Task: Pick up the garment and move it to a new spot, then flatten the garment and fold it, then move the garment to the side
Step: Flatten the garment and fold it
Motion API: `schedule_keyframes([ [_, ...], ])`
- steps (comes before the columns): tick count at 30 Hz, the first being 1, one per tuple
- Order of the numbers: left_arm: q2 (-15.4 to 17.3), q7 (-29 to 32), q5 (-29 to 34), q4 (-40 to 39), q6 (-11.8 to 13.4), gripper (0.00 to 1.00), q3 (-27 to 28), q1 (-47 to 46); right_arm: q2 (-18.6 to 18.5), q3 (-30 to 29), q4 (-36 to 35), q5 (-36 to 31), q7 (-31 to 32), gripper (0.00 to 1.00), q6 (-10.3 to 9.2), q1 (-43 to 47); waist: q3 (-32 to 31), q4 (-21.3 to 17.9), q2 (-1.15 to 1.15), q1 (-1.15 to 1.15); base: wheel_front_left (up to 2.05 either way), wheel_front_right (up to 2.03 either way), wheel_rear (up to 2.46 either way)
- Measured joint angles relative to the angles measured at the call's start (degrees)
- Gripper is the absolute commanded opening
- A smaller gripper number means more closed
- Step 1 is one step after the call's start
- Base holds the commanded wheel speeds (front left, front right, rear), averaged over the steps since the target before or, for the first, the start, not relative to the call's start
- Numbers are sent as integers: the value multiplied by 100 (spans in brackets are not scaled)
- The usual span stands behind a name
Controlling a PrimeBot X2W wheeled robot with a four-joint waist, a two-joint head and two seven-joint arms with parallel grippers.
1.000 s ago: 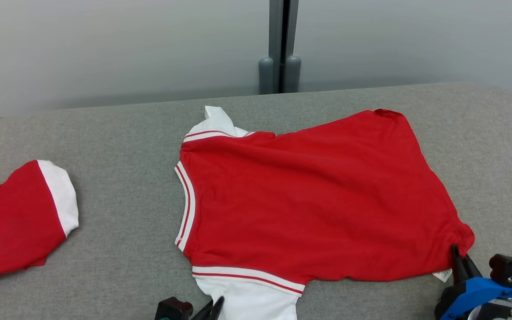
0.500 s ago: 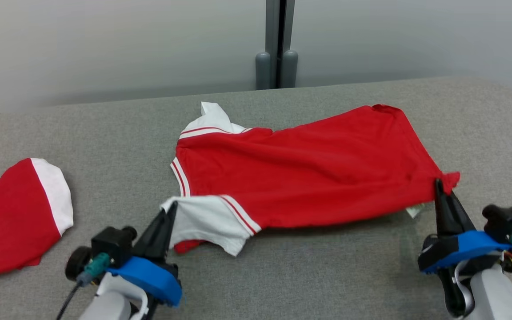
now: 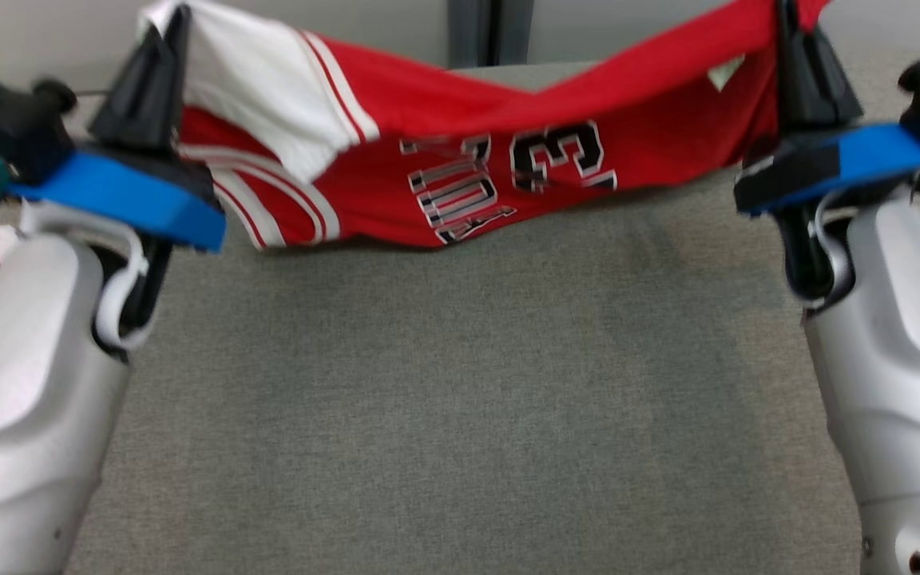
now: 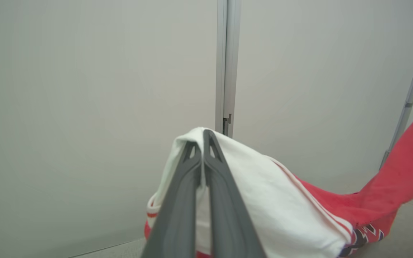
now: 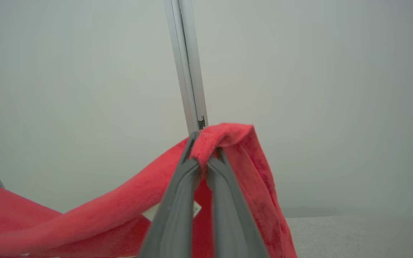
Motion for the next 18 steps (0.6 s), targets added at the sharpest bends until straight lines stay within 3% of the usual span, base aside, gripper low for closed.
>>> schedule_keyframes([
  [11,51,247,-213,766,-83,0,88,-3209,-14,-255,1454,140,42,0,0,-3243,1084,112,0,1,0,0,0],
  [18,-86,75,-356,1378,-110,0,-265,-4756,-34,-491,2148,134,16,0,0,-4569,1321,245,0,1,0,0,0],
])
